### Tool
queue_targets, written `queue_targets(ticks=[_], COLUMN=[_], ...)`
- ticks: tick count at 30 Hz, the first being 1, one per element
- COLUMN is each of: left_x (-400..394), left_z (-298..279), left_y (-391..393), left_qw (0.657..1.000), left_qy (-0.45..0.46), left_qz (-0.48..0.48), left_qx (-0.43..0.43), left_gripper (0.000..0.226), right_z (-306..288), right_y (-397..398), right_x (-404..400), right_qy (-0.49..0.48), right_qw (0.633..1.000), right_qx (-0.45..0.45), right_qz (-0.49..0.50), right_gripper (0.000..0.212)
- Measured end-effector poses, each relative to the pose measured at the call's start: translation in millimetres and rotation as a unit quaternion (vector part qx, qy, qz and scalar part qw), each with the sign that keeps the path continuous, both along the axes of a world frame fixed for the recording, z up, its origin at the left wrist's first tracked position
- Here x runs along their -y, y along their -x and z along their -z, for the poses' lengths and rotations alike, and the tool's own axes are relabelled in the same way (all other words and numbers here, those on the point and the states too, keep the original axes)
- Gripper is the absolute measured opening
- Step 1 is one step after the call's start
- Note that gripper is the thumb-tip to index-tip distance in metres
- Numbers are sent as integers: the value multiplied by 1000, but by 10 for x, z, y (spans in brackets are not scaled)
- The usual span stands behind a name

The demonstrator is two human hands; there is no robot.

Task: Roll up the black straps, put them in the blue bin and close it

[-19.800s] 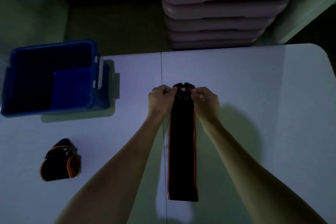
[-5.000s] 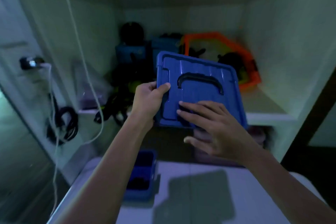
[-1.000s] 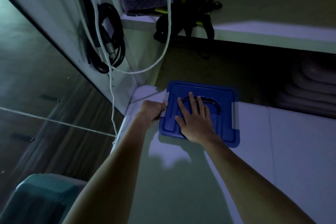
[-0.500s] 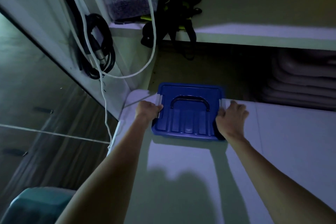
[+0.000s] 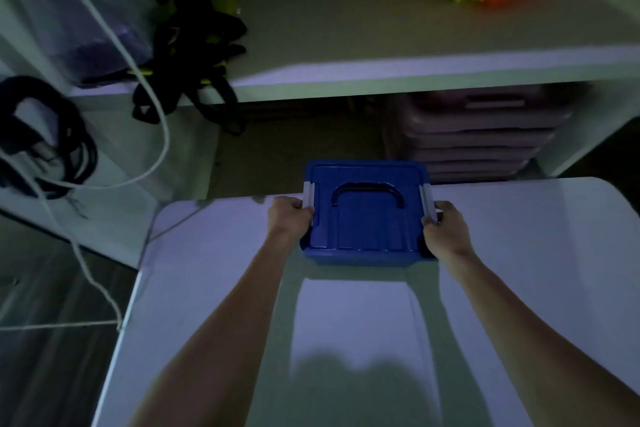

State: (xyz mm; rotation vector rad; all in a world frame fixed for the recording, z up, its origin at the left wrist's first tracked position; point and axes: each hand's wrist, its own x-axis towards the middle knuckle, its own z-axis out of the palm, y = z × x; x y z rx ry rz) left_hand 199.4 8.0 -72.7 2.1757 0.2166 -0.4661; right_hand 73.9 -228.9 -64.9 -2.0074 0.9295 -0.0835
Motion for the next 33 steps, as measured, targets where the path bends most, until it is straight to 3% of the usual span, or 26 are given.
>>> queue_targets(ticks=[5,14,19,23,26,30,33], left_x=[623,1080,1126,1131,1163,1234,1285], left_z=[23,46,35,7,-87,-338,-704], left_y=[78,117,108,115,176,345,457], left_qw=[1000,999,999,999,999,995,987], left_qy=[0,-21,-33,-27,-20,-60,-24], left_qz=[1,-29,-33,-31,-23,6,25], left_qx=[-14,2,2,-3,-12,86,158], left_gripper=[15,23,23,26,32,54,55], right_z=[7,63,97,96,52,-280,-692], right_y=[30,-9,-30,1,3,-24,-28], right_x=[623,1097,1196,1245,1223,1069,912], right_qy=[-23,-65,-82,-111,-72,43,53], right_qw=[1000,994,991,987,991,991,983], right_qx=[-6,15,-16,-19,-2,89,135], right_qz=[-14,-84,-105,-111,-110,-91,-116], right_gripper=[35,26,60,65,63,38,36])
